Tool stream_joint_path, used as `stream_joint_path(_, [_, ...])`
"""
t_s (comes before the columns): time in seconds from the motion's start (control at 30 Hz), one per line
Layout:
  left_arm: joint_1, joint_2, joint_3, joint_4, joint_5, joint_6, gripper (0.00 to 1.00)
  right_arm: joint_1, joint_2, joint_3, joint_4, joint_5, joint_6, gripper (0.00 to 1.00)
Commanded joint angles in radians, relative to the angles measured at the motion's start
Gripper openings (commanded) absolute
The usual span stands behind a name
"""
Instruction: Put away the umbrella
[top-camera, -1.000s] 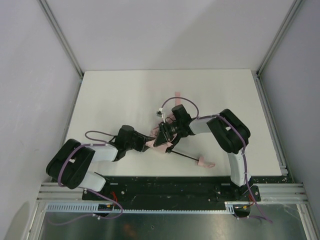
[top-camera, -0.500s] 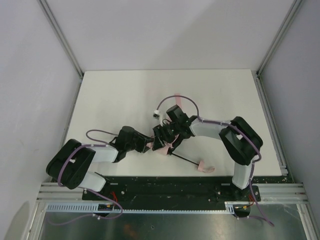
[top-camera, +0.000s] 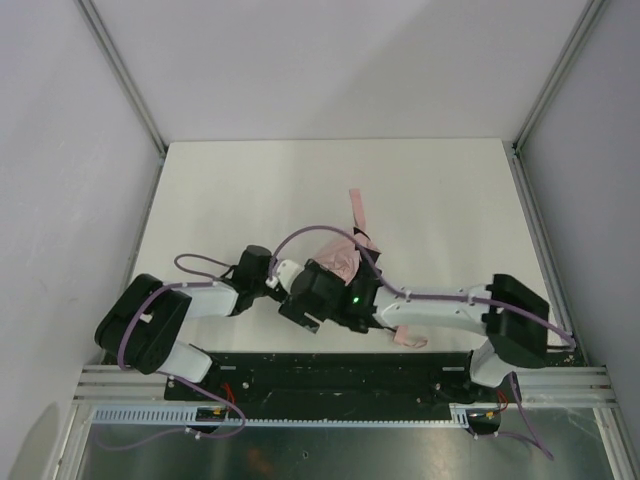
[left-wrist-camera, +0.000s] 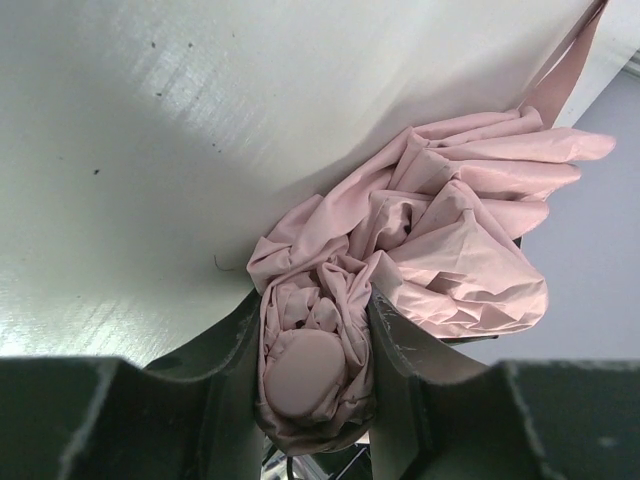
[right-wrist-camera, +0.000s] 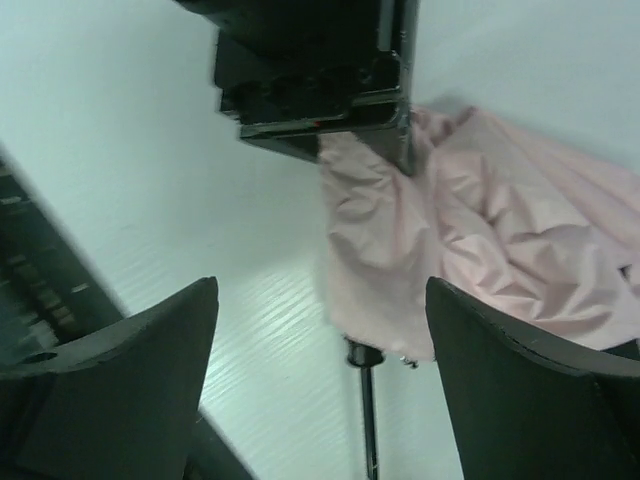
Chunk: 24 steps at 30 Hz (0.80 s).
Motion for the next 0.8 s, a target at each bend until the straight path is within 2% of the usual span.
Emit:
stream_joint_path(0.0, [0.002,0.024,-0.025,-0.236,-0.070,0.086,0.00,0.056,0.127,0.005,0.093,0.508,-0.101,0.87])
stream_joint_path(0.13, [0.002,0.025,-0.022,-0.273,-0.065,0.078,0.00,0.057,0.240,0.005,0.169,0.554,-0.156,0.88])
stream_joint_path(0.33, [0.002,0.035,-0.013,-0.284,-0.061,0.071,0.00,0.017,0.342,0.005,0.223,0.443,-0.146,0.82])
stream_joint_path(0.4, [0.001,0.036,-0.010,-0.287,-0.059,0.071,0.00,-0.004,0.365,0.005,0.218,0.413,-0.129,0.71])
stream_joint_path(0.5, [0.002,0.035,-0.003,-0.287,-0.054,0.079,0.01,-0.037,0.385,0.005,0.185,0.352,-0.096,0.43])
stream_joint_path(0.57, [0.003,0.033,0.006,-0.287,-0.052,0.093,0.10,-0.053,0.391,0.005,0.154,0.289,-0.077,0.31])
stream_joint_path(0.77, [0.025,0.028,0.064,-0.289,-0.053,0.147,0.61,-0.122,0.407,-0.011,0.071,0.016,-0.006,0.09])
